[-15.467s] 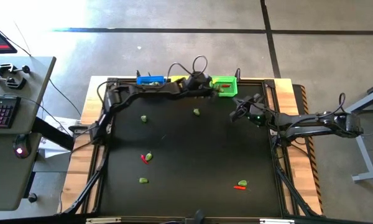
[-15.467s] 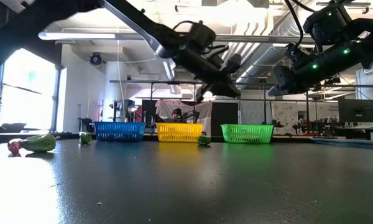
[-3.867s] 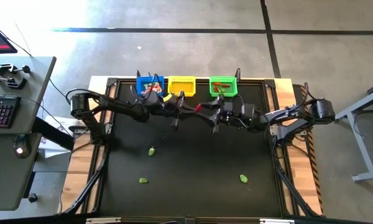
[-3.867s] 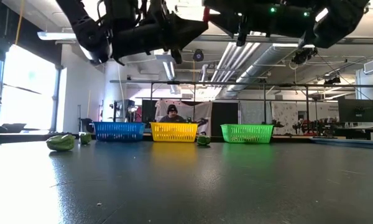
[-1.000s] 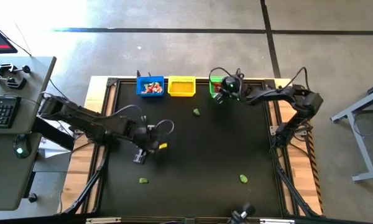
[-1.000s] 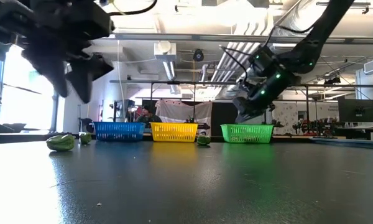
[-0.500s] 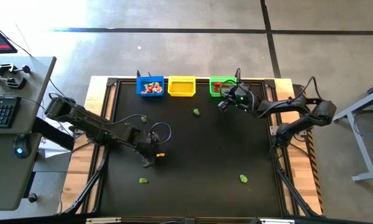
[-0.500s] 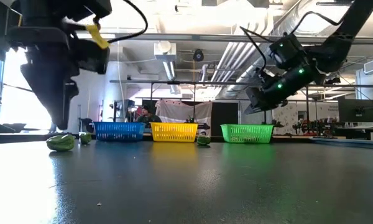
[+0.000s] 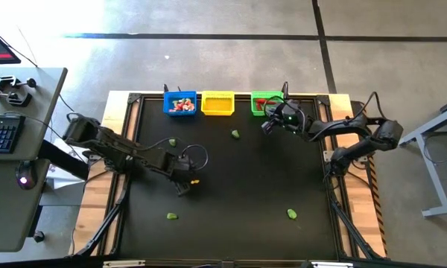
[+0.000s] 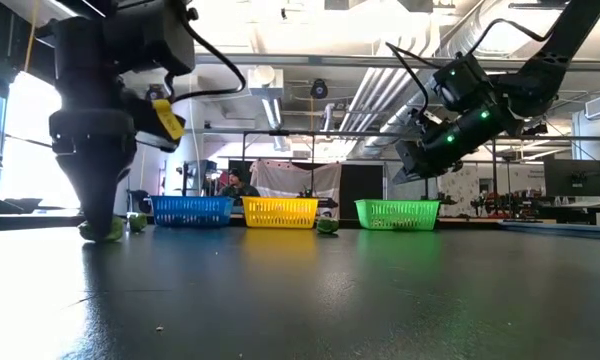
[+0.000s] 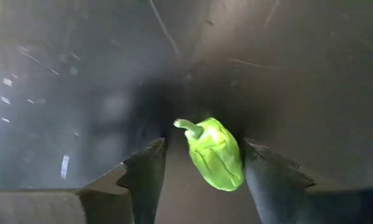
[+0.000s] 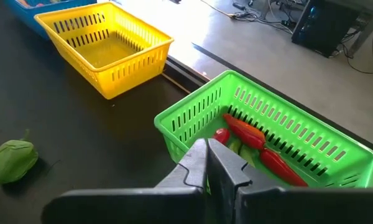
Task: Sort produce into baskets
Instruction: Put the green chili pepper into the yellow bin
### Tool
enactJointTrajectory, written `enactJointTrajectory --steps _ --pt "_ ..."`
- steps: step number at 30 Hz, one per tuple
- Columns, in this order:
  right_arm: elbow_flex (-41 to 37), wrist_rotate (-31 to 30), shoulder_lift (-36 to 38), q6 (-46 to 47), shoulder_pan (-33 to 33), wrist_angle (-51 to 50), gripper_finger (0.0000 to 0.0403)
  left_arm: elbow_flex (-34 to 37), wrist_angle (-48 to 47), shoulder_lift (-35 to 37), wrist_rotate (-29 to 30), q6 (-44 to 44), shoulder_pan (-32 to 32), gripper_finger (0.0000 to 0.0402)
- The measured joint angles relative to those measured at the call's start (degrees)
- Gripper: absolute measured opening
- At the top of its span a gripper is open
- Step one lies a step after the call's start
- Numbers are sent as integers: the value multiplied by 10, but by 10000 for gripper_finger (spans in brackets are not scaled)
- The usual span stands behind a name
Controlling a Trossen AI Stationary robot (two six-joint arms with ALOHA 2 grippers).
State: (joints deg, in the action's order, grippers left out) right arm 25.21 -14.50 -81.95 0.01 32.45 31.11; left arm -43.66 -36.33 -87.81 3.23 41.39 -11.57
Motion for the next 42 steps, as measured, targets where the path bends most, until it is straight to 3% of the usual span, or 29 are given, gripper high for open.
enactJointTrajectory --steps 4,10,12,18,24,32,36,42 --pt "0 0 0 -2 0 0 0 0 -14 9 35 -32 0 157" --pt "0 0 0 -3 0 -1 0 0 -24 16 49 -111 3 30" --pt "0 0 0 -1 0 -1 0 -1 -23 16 50 -138 11 11" --pt "0 1 0 0 0 0 0 -47 8 16 112 -261 97 21" --pt "0 1 0 15 -1 0 0 -110 156 16 120 -420 236 6" --pt "0 1 -1 16 -19 8 0 -182 230 -48 45 -525 397 4" --pt "0 1 -1 26 -25 17 0 -235 230 -114 -6 -554 433 3" --pt "0 1 -1 28 -33 29 0 -311 225 -200 -18 -576 461 3"
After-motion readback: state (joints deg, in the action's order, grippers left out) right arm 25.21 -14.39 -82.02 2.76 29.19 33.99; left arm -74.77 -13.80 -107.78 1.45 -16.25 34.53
